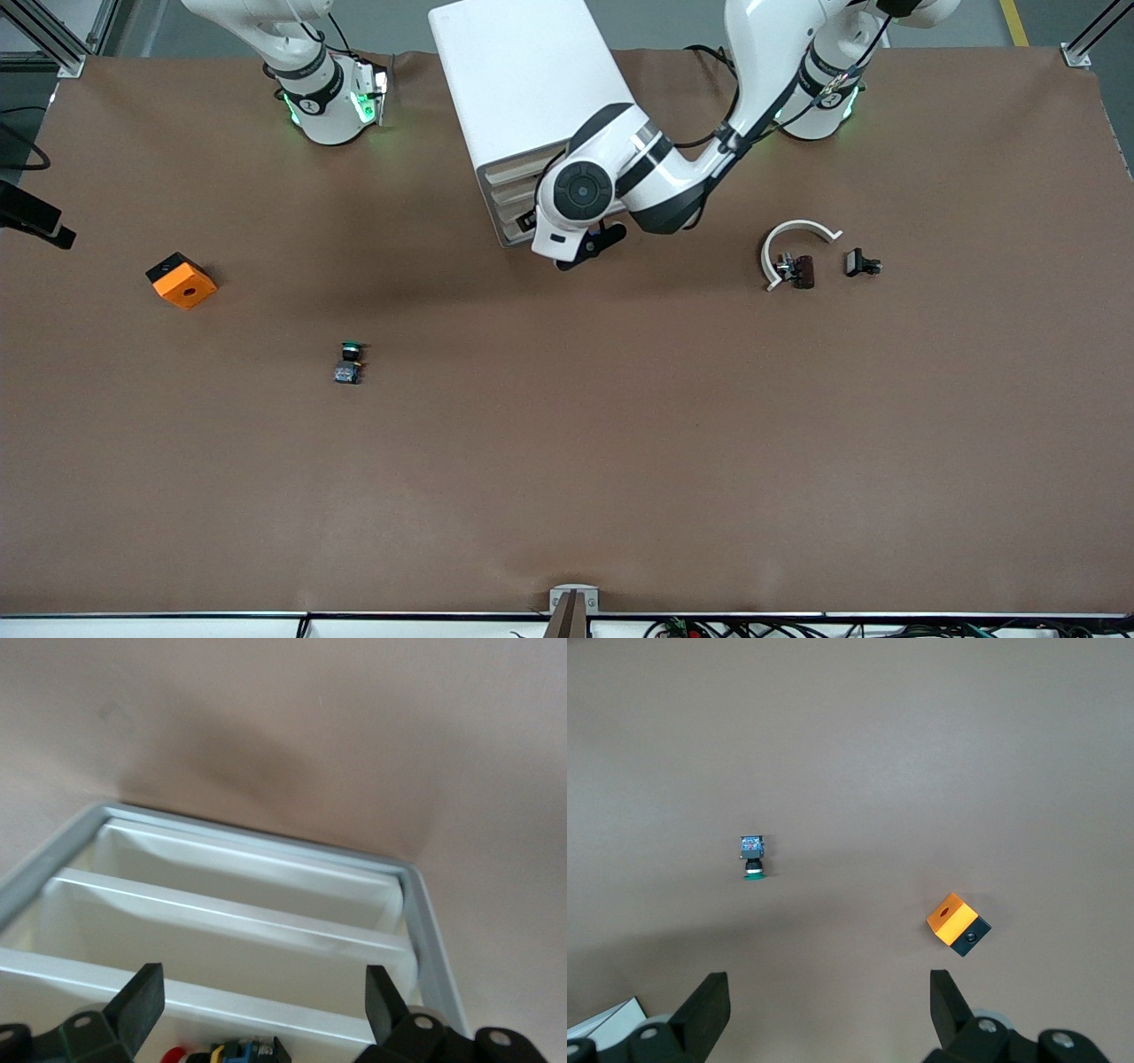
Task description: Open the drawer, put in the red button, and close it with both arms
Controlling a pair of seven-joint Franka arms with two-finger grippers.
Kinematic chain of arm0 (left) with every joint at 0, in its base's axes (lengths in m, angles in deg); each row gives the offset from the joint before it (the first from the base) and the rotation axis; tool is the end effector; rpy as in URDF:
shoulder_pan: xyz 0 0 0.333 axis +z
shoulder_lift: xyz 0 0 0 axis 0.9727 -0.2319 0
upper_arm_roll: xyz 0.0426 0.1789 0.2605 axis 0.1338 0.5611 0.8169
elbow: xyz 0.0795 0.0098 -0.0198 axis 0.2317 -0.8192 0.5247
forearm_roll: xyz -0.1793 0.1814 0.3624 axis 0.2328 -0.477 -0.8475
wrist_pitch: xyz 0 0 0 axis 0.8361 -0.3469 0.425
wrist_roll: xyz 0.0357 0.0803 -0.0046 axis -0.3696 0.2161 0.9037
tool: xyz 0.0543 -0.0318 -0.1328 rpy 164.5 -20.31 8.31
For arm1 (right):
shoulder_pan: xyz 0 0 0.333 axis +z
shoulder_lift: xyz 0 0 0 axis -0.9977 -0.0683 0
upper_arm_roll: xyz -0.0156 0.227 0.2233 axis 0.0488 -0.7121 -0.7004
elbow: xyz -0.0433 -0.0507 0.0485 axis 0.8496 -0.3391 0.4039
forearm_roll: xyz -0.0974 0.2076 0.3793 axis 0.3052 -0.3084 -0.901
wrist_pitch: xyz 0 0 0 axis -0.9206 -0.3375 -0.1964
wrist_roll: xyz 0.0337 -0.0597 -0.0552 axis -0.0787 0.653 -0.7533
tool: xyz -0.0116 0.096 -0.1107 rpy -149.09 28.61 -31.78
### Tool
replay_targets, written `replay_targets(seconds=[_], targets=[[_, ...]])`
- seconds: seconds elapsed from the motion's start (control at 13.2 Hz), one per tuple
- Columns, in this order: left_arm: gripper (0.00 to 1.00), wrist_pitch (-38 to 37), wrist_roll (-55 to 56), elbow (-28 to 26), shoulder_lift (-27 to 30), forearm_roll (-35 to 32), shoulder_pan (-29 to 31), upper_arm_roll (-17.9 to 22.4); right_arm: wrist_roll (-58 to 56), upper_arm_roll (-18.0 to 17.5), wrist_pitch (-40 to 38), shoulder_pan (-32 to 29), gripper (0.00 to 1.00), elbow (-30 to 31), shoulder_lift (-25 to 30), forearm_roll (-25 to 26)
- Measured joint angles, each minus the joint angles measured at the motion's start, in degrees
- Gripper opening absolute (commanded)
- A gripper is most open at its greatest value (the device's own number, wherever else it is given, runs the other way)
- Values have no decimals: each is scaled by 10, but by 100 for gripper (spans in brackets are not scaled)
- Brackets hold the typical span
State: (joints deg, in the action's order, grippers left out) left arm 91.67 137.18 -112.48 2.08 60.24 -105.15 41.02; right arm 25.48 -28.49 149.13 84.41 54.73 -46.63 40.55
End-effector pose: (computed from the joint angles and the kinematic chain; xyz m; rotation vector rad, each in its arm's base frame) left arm 0.4231 -0.5649 0.2571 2.9179 0.8243 -0.7974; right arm 0.6005 -0.0770 0.6172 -3.1183 0.1946 -0.0077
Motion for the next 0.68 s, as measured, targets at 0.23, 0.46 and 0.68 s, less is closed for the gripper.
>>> replay_targets(seconds=[0.23,0.46,0.68], targets=[[100,-45,-1,26,20,-21,40,10,-3,0,8,0,100,28,26,0],[100,-61,-1,31,55,-49,75,11,-17,0,9,0,100,33,31,0],[100,-89,-13,34,94,-98,107,11,-23,-8,9,-9,100,34,32,0]])
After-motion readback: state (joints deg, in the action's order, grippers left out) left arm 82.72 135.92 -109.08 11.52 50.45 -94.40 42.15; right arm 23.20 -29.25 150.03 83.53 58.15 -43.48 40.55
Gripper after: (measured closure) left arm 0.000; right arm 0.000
